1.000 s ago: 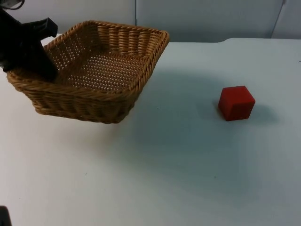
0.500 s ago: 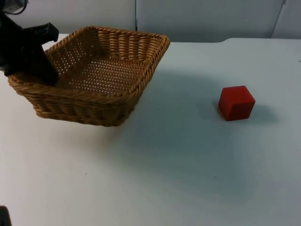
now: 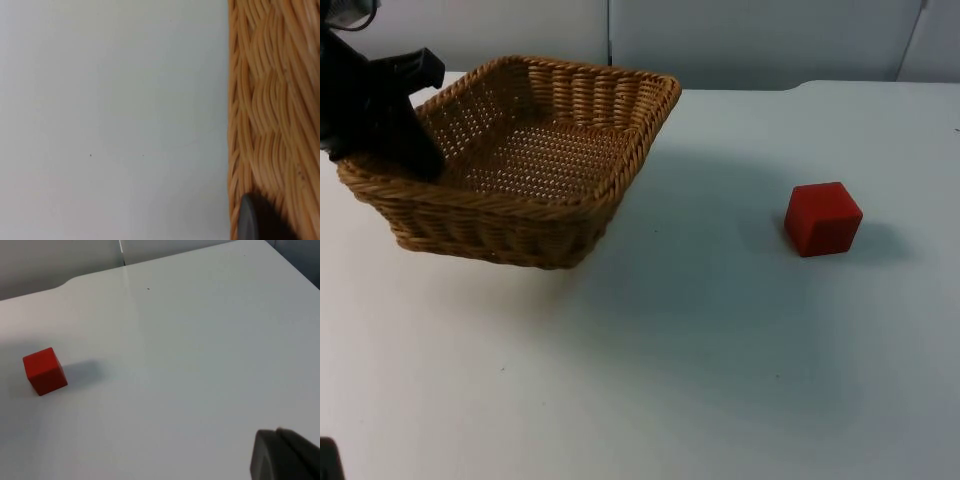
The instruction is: Pick up the basket with the left hand and place the cube into the basket with the right hand.
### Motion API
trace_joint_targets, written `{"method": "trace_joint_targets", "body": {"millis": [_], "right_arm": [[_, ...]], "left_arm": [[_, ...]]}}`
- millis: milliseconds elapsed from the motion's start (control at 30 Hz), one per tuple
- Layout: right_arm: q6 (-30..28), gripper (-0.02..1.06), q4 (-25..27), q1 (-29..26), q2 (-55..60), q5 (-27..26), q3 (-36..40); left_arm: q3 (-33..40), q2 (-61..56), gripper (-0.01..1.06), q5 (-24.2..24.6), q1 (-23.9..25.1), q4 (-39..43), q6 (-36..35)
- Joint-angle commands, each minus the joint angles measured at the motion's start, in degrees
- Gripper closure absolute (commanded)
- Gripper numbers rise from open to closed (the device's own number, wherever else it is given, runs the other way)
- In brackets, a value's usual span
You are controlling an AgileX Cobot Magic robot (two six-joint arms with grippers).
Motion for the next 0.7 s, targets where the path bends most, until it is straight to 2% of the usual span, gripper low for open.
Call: {"method": "trace_joint_targets", "body": {"millis": [0,267,500,567,600,667], "right_arm": [[0.1,1.05,0.1,0.2,-0.2,-0.7,0.2],[0.1,1.05,0.1,0.2,-0.2,-0.7,0.2],[0.1,1.05,0.1,0.2,-0.2,-1.5,-0.1],[0.1,1.05,0.1,0.2,-0.2,-5.1,-0.8],[0.1,1.05,0.1,0.2,-0.2,-5.1,-0.8],[0.1,1.05,1.0,0.2,-0.2,-12.7,-0.8]], "left_arm": [[0.1,-0.4,1.05,0.1,-0.3,-1.8,0.0],[0.1,-0.4,1.05,-0.5,-0.3,-1.8,0.0],[0.1,-0.4,1.05,-3.5,-0.3,-1.8,0.0],[0.1,-0.4,1.05,-3.9,-0.3,-1.8,0.0],[0.1,-0.4,1.05,-3.9,-0.3,-1.8,0.0],[0.1,-0.4,1.05,-4.8,-0.3,-1.8,0.0]]}}
